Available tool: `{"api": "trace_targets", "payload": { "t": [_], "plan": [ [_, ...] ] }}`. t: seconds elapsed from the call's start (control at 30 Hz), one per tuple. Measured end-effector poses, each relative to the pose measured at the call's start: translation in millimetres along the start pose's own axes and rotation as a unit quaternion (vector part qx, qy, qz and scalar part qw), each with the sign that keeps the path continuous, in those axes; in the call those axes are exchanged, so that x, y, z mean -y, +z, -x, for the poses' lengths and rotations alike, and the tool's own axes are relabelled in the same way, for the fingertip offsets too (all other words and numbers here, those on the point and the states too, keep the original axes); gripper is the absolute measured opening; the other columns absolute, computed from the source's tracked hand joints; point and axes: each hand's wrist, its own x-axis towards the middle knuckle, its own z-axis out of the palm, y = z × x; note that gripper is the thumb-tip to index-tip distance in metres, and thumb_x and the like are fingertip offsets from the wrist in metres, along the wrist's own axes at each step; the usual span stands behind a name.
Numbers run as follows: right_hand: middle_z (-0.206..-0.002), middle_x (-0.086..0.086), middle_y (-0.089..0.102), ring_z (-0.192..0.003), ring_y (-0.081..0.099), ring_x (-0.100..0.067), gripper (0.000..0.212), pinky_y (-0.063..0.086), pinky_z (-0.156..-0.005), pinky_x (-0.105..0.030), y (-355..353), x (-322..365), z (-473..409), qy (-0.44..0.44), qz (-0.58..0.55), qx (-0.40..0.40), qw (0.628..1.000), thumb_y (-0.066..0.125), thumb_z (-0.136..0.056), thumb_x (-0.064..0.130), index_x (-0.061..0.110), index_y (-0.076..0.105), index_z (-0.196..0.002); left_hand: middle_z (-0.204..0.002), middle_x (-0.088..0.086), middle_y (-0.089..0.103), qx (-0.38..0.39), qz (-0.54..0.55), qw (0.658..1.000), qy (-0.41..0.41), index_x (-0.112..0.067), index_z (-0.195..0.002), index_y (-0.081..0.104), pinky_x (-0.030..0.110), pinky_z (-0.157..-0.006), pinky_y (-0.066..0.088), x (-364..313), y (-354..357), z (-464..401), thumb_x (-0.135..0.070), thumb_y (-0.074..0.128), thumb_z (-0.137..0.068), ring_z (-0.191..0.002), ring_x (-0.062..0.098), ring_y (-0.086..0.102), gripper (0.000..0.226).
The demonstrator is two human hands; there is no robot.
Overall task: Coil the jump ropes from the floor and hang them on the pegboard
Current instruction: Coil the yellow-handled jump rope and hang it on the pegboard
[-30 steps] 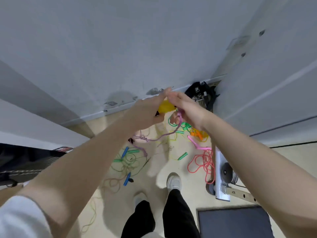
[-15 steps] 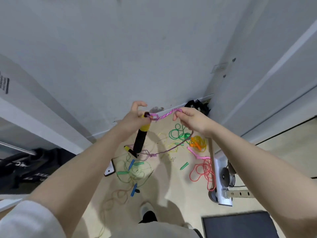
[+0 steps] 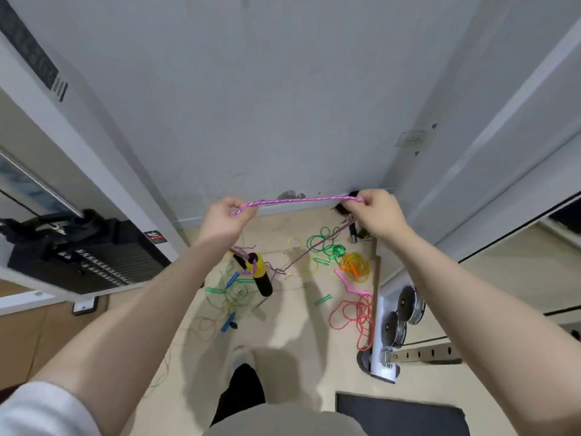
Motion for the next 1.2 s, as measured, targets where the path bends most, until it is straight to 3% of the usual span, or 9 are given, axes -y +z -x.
{"api": "trace_targets", "payload": {
  "t": [0.2,0.3,0.43,0.6,0.7,0.83,1.0,1.1,1.2],
  "plan": [
    [-0.048,0.003,0.026,-0.038,0.025,-0.014,0.065,0.037,-0.054,-0.024,-1,17,40,0.299,-0.535,0.164,0.773,0.030,-0.081,0.076,0.014,0.041,-0.063,-0.055,0.001,0.037,0.083,-0.010,0.989,-0.121,-0.017,-0.104,0.055,0.021,-0.040,0.023,23,10,72,-0.038,0.048,-0.095,-0.039,0.011,0.031,0.023],
    [-0.041,0.005,0.024,-0.031,0.016,-0.009,0.038,0.029,-0.039,-0.014,-1,47,64,0.282,-0.560,0.277,0.728,0.038,-0.092,0.039,0.016,0.037,-0.062,-0.081,0.004,0.061,0.161,0.021,0.983,-0.085,-0.015,-0.120,0.051,0.011,-0.039,0.031,20,23,98,-0.024,0.059,-0.091,-0.041,-0.005,0.048,0.032],
    [-0.051,0.001,0.032,-0.035,0.024,-0.009,0.021,0.023,-0.039,-0.013,-3,90,88,0.223,-0.637,0.320,0.665,0.032,-0.089,0.009,0.010,0.044,-0.072,-0.128,-0.003,0.053,0.213,0.040,0.976,-0.022,-0.021,-0.136,0.041,0.014,-0.088,0.037,18,31,115,-0.019,0.071,-0.081,-0.112,0.004,0.052,0.063],
    [-0.057,-0.001,0.033,-0.035,0.035,-0.007,0.028,0.022,-0.028,-0.011,-2,114,107,0.173,-0.689,0.326,0.624,0.025,-0.097,0.001,0.003,0.052,-0.094,-0.108,-0.006,0.063,0.310,0.046,0.950,-0.001,-0.017,-0.114,0.060,0.005,-0.073,0.041,25,23,134,-0.020,0.066,-0.085,-0.094,-0.007,0.060,0.029],
    [-0.051,0.000,0.035,-0.034,0.036,-0.006,0.029,0.026,-0.028,-0.009,9,122,110,0.161,-0.707,0.297,0.621,0.024,-0.099,0.001,0.003,0.053,-0.099,-0.075,0.005,0.063,0.300,0.016,0.954,-0.015,-0.007,-0.087,0.061,0.008,-0.044,0.032,30,7,145,-0.020,0.044,-0.098,-0.041,-0.006,0.045,0.025],
    [-0.056,-0.001,0.059,-0.051,0.060,-0.013,0.025,0.053,-0.055,-0.022,45,128,113,0.131,-0.644,0.273,0.702,0.035,-0.100,0.028,0.009,0.052,-0.104,-0.043,-0.009,0.043,0.207,0.140,0.967,-0.046,-0.014,-0.071,0.051,0.017,-0.043,0.023,44,-34,150,-0.027,0.034,-0.101,-0.041,0.005,0.033,0.038],
    [-0.100,0.003,0.068,-0.092,0.063,-0.012,0.083,0.040,-0.091,-0.030,105,139,146,0.056,-0.478,0.504,0.717,0.028,-0.070,0.082,0.020,0.056,-0.119,-0.044,-0.004,0.043,0.175,0.299,0.938,0.011,-0.008,-0.078,0.051,0.024,-0.042,0.010,49,-114,150,-0.025,0.028,-0.101,-0.031,0.004,0.018,0.037],
    [-0.105,0.010,0.065,-0.098,0.063,-0.010,0.055,0.039,-0.098,-0.031,133,158,175,0.004,-0.381,0.563,0.733,0.043,-0.074,0.070,0.034,0.055,-0.114,-0.046,-0.004,0.056,0.140,0.222,0.965,0.014,-0.004,-0.088,0.058,0.015,-0.036,0.025,58,-151,155,-0.019,0.033,-0.101,-0.030,0.000,0.035,0.031],
    [-0.098,0.005,0.066,-0.092,0.063,-0.009,0.035,0.041,-0.094,-0.029,151,178,190,0.035,-0.392,0.505,0.768,0.035,-0.095,0.042,0.023,0.054,-0.117,-0.065,-0.014,0.068,0.122,0.132,0.983,0.022,-0.009,-0.091,0.068,0.011,-0.061,0.046,74,-174,161,-0.014,0.050,-0.095,-0.060,-0.003,0.062,0.020]
  ]
}}
